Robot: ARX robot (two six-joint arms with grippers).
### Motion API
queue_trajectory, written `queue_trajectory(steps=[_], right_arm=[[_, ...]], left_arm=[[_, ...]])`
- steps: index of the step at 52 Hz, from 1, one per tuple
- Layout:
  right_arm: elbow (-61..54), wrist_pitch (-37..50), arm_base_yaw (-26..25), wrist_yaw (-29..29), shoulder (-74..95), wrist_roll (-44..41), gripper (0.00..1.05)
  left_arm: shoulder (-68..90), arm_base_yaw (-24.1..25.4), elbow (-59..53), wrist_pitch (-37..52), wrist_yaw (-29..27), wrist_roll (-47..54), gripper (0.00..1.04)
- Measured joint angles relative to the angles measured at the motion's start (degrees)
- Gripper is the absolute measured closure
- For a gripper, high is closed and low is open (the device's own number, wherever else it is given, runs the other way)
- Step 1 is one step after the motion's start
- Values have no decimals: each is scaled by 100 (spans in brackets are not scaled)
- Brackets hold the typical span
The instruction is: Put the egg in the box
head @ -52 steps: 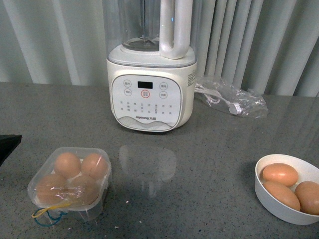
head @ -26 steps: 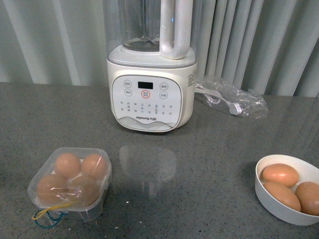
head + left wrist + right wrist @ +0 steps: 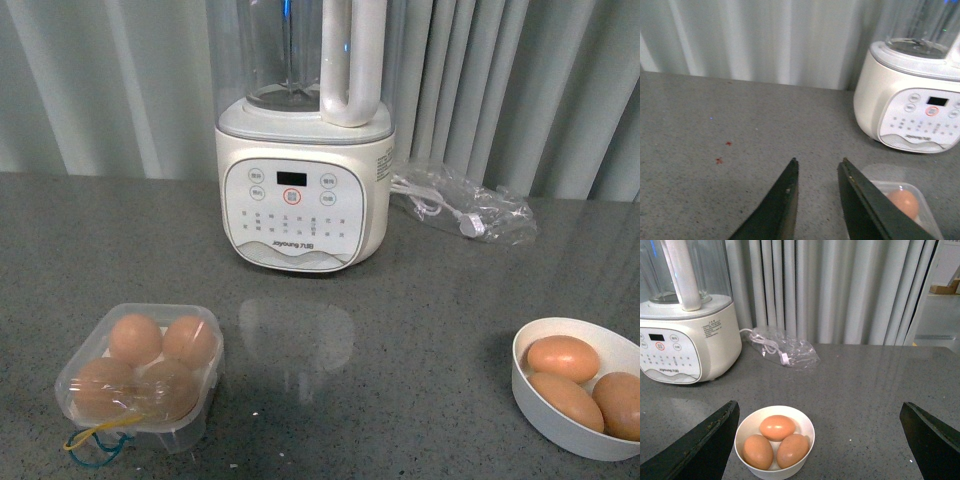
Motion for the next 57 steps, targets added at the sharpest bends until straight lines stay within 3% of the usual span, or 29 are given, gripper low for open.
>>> queue_trajectory(steps=[6,57], right_arm=[[0,0,0,-4,0,0,7],[0,0,-2,-4,0,0,7]], left_arm=[[-168,-63,-243,186,-13,17,102],[-3475,-70,-383,-2828,-31,44,101]])
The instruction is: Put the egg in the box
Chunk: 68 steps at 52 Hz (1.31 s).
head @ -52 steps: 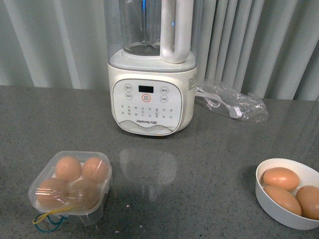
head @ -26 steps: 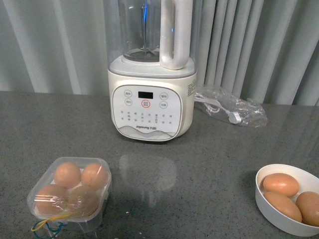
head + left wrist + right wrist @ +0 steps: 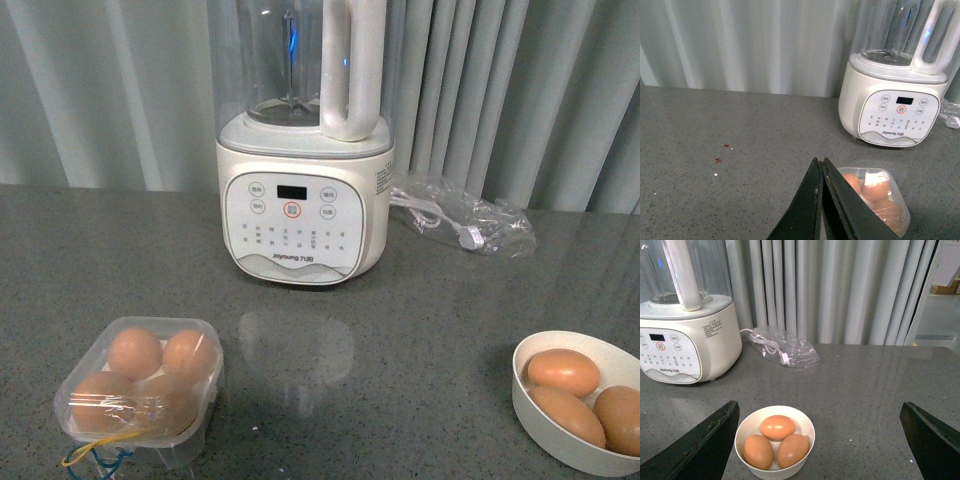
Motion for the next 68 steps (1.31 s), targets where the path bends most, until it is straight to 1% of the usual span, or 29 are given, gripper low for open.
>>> queue_trajectory(steps=[24,26,29,30,41,44,52,53,55,57,58,61,62,67,68], right_arm=[[0,0,0,0,0,0,7],[0,0,0,0,0,0,7],[0,0,0,2,0,0,7],[0,0,0,2,0,0,7],[0,0,0,2,0,2,7],[0,0,0,0,0,0,7],[0,0,0,0,0,0,7],[0,0,0,0,0,0,7],[0,0,0,2,0,0,7],[0,0,0,2,0,0,7],[0,0,0,2,0,0,7],[0,0,0,0,0,0,7],[0,0,0,0,0,0,7],[0,0,0,0,0,0,7],[0,0,0,2,0,0,7]], left_arm=[[-758,0,0,-761,0,0,101],[-964,0,0,-997,-4,0,101],[-1467,0,0,-1666,2,9,101],[-1604,0,0,-1722,0,7,101],[-1718,0,0,-1759,0,2,101],[-1718,0,0,-1759,0,9,93],[-1720,0,0,-1759,2,9,66],[-1720,0,0,-1759,0,9,64],[-1720,0,0,-1759,0,7,54],[-1720,0,0,-1759,0,7,46],[-1720,0,0,-1759,2,7,41],[-1720,0,0,-1759,0,9,30],[-1720,0,0,-1759,0,7,29],[-1720,0,0,-1759,0,7,11],[-1720,0,0,-1759,0,9,6]])
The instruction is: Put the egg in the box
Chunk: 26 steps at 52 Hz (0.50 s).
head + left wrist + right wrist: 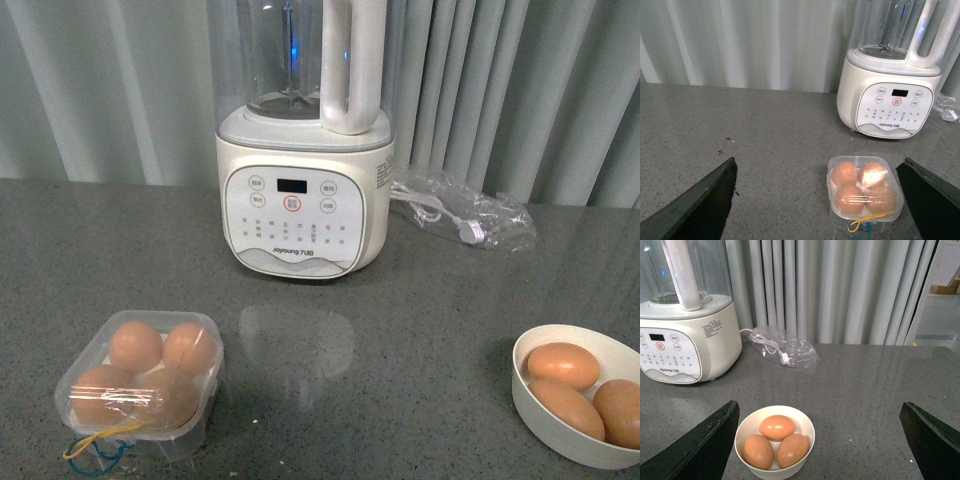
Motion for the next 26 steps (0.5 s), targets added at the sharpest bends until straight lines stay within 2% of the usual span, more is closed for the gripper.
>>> queue_trajectory(steps=[26], right_arm=[[0,0,0,0,0,0,7]], left_arm=[[0,0,0,0,0,2,7]])
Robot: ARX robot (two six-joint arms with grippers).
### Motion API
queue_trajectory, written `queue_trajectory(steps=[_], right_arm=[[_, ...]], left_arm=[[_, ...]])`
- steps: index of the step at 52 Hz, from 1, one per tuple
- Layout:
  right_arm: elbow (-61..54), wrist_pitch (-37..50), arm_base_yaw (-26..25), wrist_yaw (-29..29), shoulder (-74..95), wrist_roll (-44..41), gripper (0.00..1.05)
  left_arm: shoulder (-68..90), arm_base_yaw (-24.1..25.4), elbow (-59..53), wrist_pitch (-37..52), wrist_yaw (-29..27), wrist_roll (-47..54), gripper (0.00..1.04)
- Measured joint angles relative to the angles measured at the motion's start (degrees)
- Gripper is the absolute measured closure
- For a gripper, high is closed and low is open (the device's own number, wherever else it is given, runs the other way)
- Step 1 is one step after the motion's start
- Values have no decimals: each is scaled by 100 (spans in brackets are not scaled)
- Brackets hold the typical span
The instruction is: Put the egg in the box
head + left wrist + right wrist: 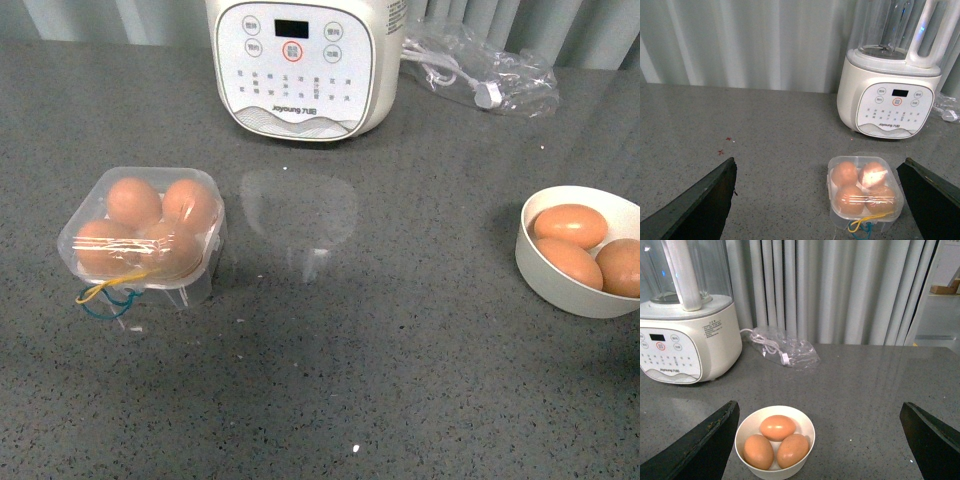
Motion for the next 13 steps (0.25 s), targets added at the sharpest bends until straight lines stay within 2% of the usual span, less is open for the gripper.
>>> queue_trajectory(steps=[13], right_arm=[[0,0,0,-2,0,0,7]], left_arm=[[0,0,0,0,0,2,7]])
